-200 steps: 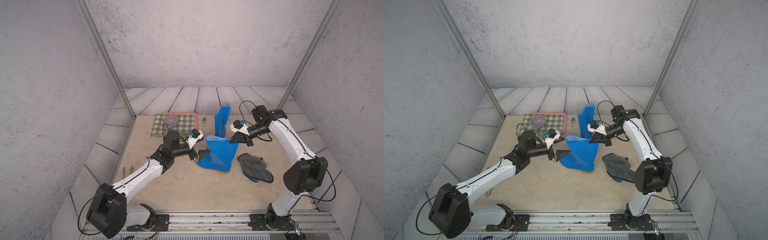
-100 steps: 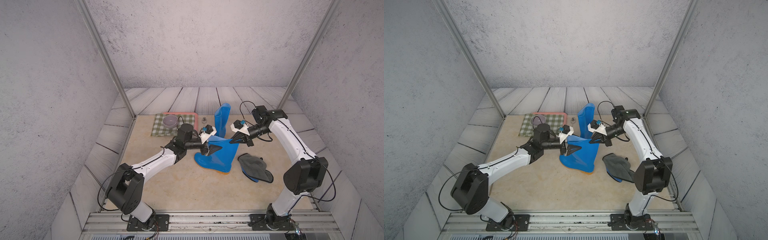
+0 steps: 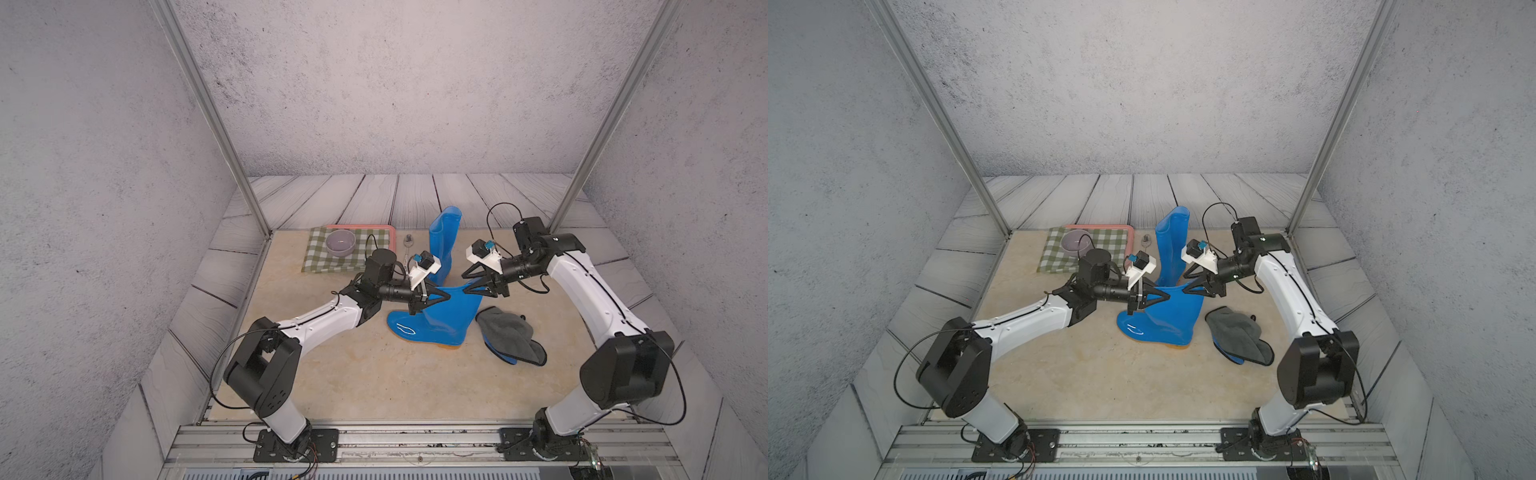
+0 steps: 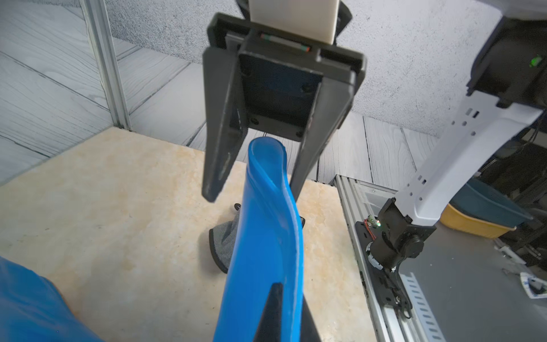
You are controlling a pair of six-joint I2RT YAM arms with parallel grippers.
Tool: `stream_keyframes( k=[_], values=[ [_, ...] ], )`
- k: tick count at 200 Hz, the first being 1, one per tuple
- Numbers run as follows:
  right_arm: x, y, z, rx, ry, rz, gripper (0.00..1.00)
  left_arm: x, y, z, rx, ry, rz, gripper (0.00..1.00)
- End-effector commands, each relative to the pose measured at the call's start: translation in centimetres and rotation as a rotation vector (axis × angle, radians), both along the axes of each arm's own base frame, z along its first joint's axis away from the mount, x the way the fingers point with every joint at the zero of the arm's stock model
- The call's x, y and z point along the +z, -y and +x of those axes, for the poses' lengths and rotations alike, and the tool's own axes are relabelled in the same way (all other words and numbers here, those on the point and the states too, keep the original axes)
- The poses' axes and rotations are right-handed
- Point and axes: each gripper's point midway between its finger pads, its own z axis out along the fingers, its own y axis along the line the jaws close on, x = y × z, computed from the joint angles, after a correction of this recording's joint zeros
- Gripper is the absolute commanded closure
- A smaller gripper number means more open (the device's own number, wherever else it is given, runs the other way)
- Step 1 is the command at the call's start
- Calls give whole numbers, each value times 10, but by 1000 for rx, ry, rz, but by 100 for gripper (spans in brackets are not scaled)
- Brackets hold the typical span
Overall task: Wipe the rubber boots with a cloth
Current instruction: Place the rubber boot at the center of the board.
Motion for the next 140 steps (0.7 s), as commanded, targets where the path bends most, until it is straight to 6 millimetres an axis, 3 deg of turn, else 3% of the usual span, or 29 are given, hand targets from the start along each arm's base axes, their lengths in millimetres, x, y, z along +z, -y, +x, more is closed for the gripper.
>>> stream_keyframes(
  k=[1,4,32,65,107,140],
  values=[
    [63,28,46,-339,139,139,6,49,13,7,-4,-23,-145,100],
    [67,30,47,-359,144,150,0,52,14,9,1,-32,-152,100],
    [94,65,66,-640,133,202,1,64,22,31,95,-75,-167,100],
    [98,108,84,-975,58,199,1,66,28,70,284,-152,-140,100],
    [87,125,87,-1120,-18,238,1,61,45,115,492,-201,-105,100],
    [82,127,88,-1144,11,301,1,57,59,138,638,-186,-107,100]
  ],
)
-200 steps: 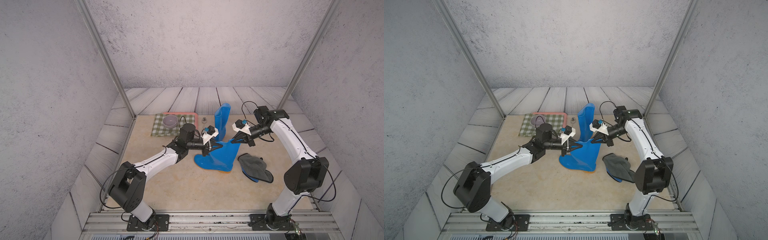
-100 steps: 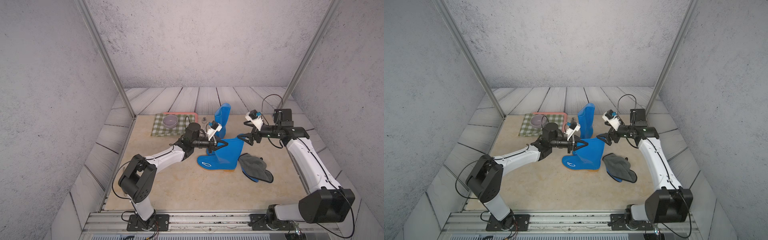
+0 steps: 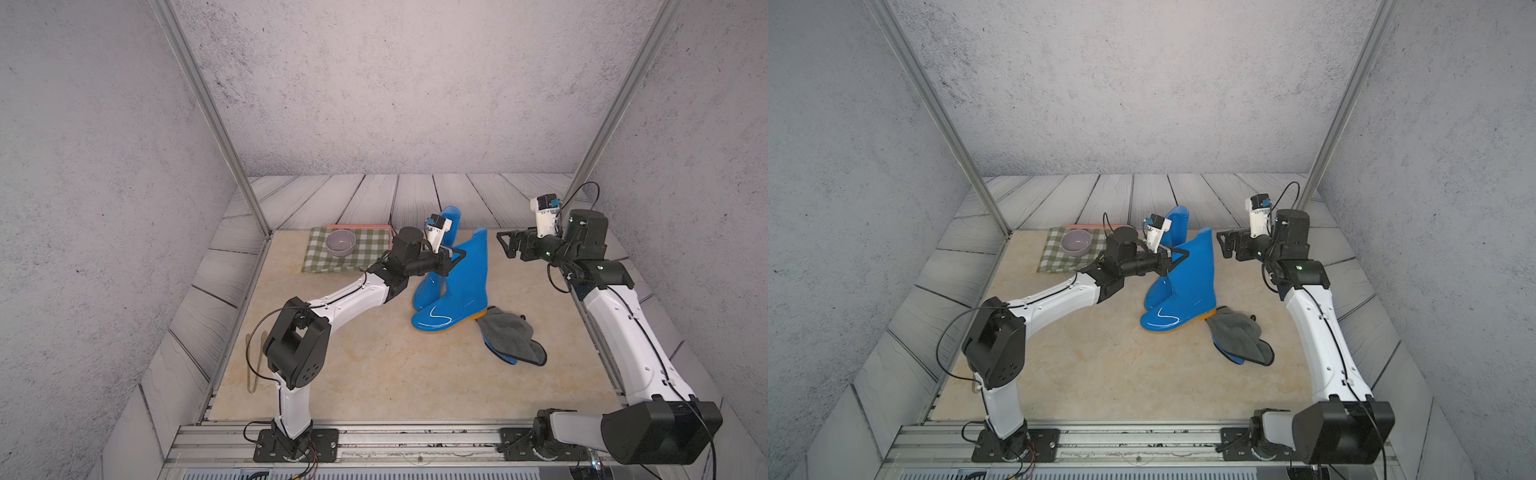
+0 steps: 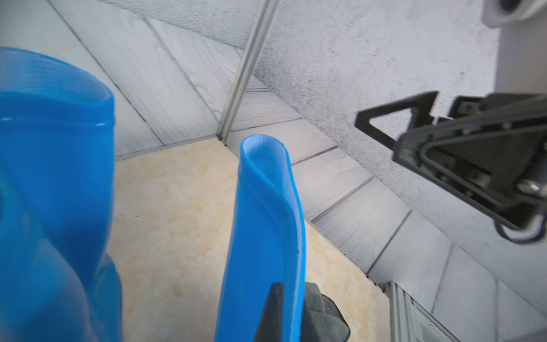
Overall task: Wipe the rubber boots with a cloth
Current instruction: Place the rubber boot at the center of the board.
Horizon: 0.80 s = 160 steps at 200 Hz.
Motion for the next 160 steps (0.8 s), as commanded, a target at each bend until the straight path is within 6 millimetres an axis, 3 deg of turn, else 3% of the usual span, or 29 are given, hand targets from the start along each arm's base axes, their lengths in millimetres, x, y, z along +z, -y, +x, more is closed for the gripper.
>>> stream_keyframes(
  k=[1,58,160],
  values=[
    [12,11,1,-86,57,53,1,30,3,24,170,68,-38,100],
    [0,11,1,-90,50,60,1,24,12,46,425,90,15,100],
    [-2,16,-1,-99,66,66,1,39,20,56,591,162,23,100]
  ],
)
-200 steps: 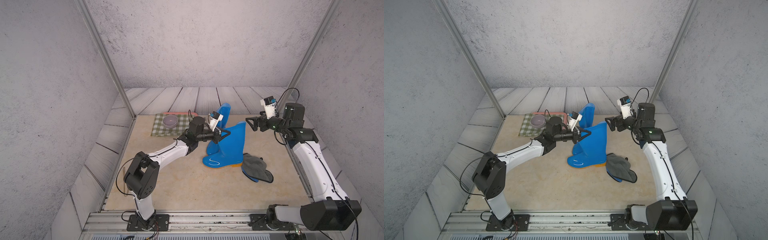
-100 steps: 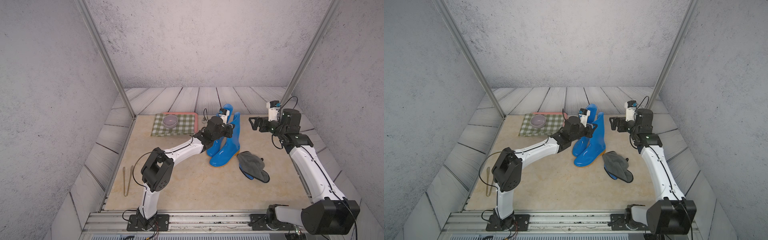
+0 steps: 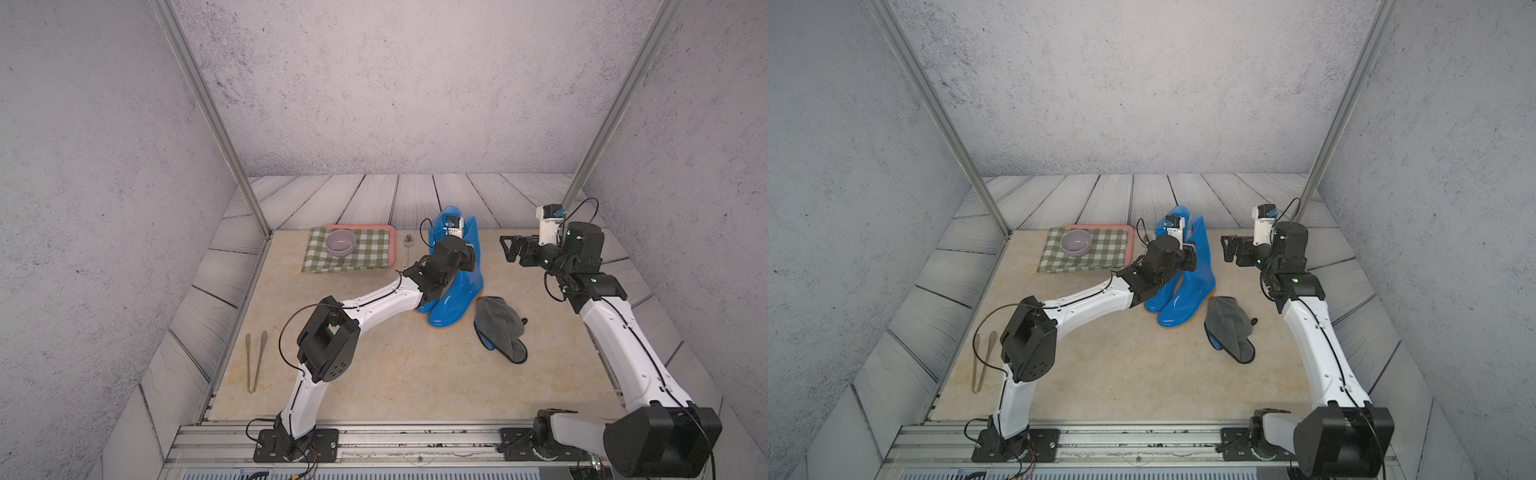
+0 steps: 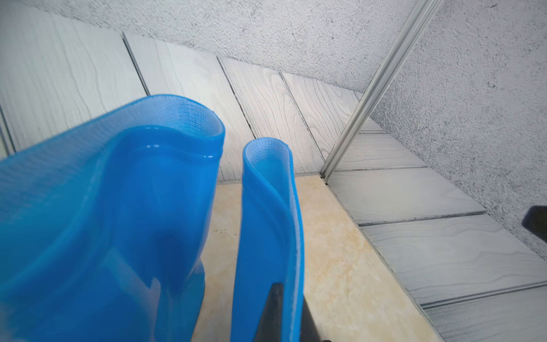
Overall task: Wipe the rubber boots with a cloth
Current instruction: Place the rubber boot at the center of the board.
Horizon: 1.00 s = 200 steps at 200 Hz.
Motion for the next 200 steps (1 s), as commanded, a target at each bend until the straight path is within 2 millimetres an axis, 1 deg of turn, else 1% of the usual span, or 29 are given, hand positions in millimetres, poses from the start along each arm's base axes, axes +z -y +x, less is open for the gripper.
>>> stream_keyframes(
  k=[1,16,74,90,117,143,150,158,161,162,170,189,200],
  values=[
    [10,3,-4,-9,38,13,1,53,1,8,58,114,-94,100],
    [8,2,-3,-5,37,15,1,55,5,9,58,119,-98,100],
    [5,6,-5,-24,40,25,1,44,10,12,110,128,-62,100],
    [6,6,-6,-29,41,34,1,43,16,13,109,133,-56,100],
    [9,7,-9,-38,49,36,1,33,28,13,97,135,-28,100],
    [12,8,-11,-41,53,36,1,21,32,14,84,112,-4,100],
    [12,8,-12,-44,52,38,1,19,33,14,80,109,2,94],
    [12,9,-12,-48,53,39,1,18,33,13,76,106,10,84],
    [12,9,-12,-49,52,38,1,18,33,13,73,105,12,82],
    [12,9,-12,-50,52,40,1,18,33,13,73,103,13,80],
    [12,9,-13,-53,53,41,1,16,34,11,62,97,17,73],
    [13,10,-13,-60,55,46,1,12,35,9,48,77,27,48],
    [13,11,-14,-65,55,47,1,12,34,6,41,65,35,37]
  ],
)
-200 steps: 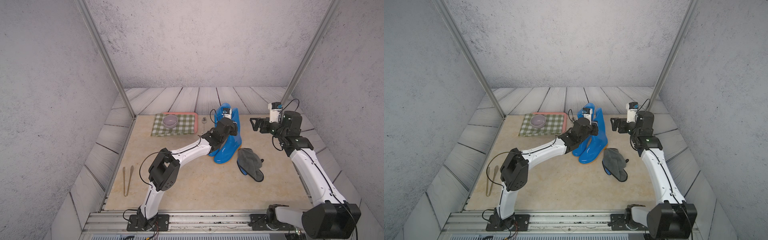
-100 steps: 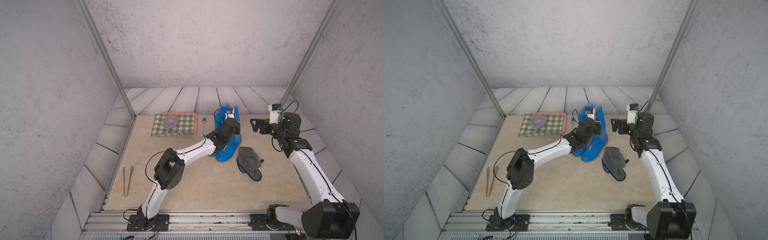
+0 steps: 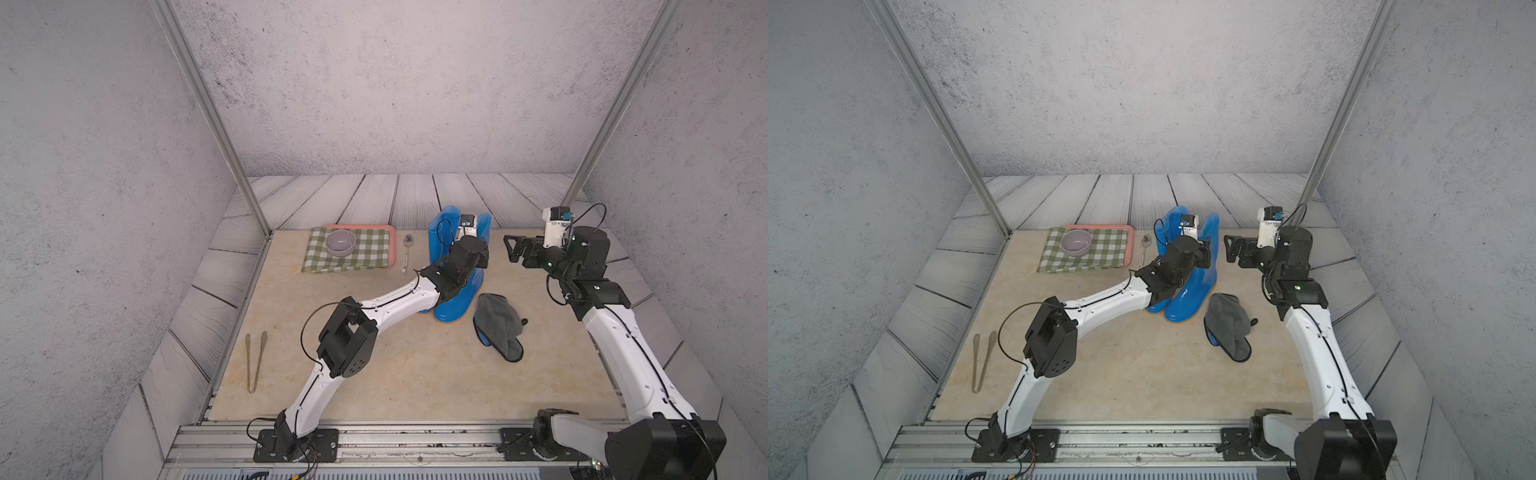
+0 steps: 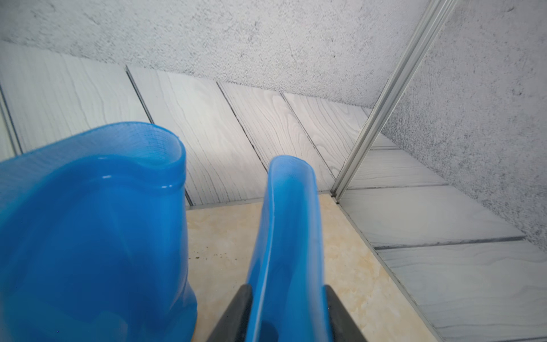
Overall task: Wipe the rubber boots with a cloth
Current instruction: Place the rubber boot at the center of the board.
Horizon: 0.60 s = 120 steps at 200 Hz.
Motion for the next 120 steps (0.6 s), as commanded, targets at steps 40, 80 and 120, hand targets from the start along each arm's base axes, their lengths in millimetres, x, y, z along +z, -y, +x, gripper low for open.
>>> stream_keyframes(
  k=[40,80,120],
  values=[
    [9,8,-10,-47,31,2,1,12,-10,-12,-18,-25,9,1],
    [10,10,-16,-61,35,4,1,31,-31,-29,-28,-6,6,1],
    [8,12,-24,-72,36,7,1,62,-71,-57,-33,19,26,1]
  ],
)
